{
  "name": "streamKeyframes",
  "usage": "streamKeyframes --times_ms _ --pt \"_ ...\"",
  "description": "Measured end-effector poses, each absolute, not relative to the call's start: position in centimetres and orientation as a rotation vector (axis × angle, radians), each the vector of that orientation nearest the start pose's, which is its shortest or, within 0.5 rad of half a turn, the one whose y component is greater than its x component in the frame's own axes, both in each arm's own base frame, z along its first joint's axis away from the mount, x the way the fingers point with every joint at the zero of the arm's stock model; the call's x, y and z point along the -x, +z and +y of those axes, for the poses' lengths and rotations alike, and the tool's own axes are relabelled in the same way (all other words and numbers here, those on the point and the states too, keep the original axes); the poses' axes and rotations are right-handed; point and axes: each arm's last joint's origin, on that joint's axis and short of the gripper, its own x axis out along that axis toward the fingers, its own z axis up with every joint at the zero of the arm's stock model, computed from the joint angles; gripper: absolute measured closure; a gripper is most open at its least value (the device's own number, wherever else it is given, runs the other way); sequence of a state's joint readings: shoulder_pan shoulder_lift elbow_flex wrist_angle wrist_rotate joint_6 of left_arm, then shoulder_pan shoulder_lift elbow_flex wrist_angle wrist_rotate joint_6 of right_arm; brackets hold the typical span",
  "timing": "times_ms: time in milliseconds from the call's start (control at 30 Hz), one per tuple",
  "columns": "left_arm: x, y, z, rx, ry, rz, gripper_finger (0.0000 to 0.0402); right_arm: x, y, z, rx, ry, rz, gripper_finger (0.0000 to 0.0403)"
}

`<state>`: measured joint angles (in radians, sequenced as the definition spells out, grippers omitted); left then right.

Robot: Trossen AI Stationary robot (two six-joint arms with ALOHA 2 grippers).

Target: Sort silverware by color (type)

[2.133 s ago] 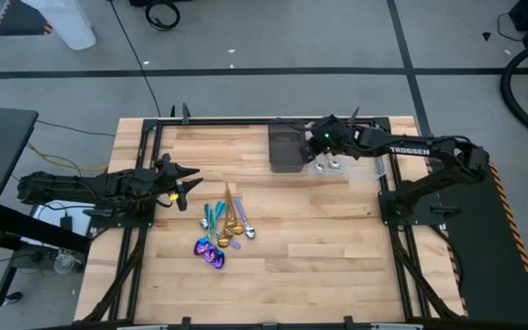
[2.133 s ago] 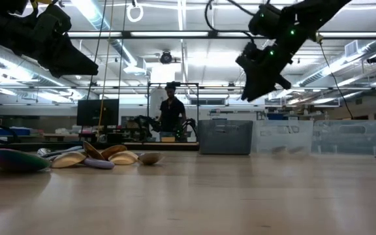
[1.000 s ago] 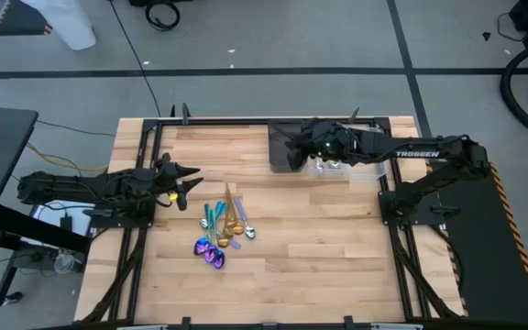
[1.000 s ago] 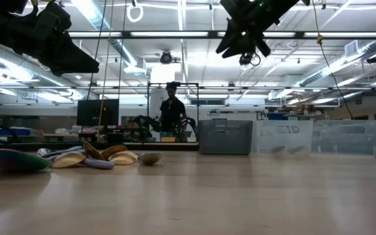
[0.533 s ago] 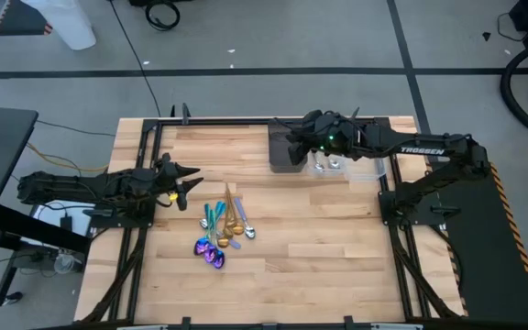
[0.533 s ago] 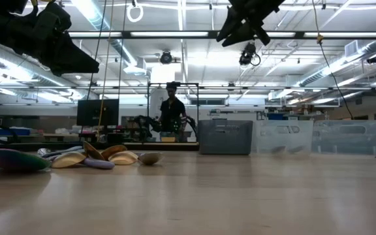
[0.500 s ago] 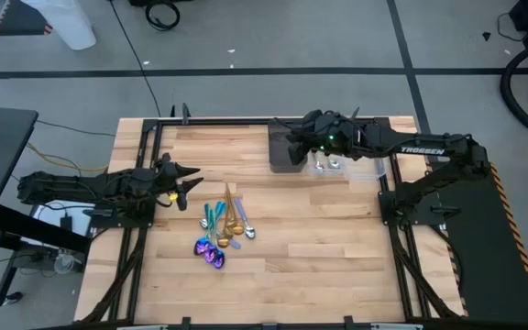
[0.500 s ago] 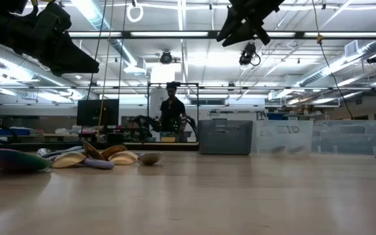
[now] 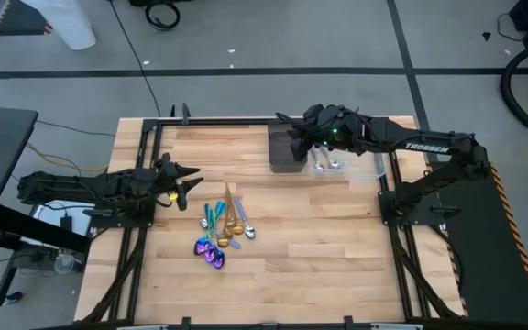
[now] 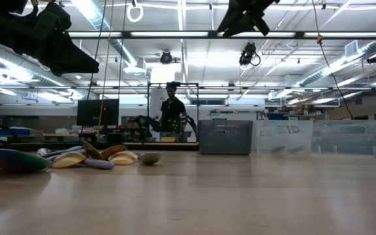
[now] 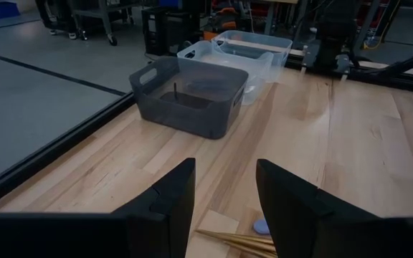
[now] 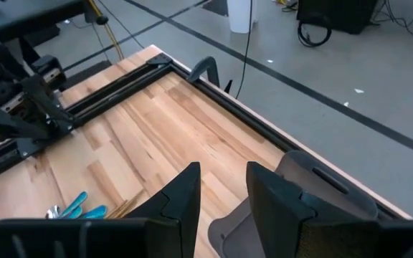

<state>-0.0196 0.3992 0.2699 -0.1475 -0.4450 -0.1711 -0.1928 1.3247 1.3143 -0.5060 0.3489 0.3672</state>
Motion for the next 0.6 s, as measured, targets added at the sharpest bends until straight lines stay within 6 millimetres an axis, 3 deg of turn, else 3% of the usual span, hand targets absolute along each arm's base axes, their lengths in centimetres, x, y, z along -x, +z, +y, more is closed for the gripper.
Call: streamKeyframes --times_ms 600 --pt "-11.8 20.8 1.0 0.104 0.444 0.235 0.0246 -27.3 39.5 -6.3 -0.218 -0.557 0.407 0.0279"
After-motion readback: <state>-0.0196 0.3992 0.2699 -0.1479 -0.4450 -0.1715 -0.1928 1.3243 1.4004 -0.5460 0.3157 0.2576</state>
